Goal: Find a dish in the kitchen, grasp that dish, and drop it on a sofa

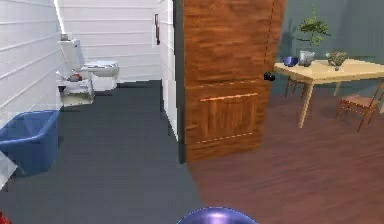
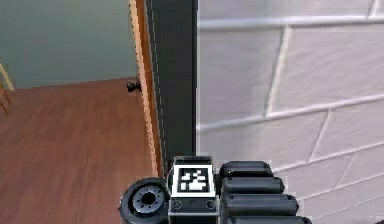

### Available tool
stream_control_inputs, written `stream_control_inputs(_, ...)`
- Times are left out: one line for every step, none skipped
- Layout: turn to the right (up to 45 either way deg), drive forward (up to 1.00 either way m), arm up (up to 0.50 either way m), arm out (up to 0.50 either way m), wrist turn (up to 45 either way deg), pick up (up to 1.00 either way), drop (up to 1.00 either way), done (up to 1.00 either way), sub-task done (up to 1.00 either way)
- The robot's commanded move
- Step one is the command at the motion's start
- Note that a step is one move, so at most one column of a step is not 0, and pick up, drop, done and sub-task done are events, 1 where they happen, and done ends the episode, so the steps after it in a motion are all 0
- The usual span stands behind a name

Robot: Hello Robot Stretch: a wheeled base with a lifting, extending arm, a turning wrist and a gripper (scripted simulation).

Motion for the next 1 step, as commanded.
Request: stream_control_inputs(0.0, 0.05, 0.00, 0.00, 0.0, 0.00, 0.00, 0.00, 0.00)
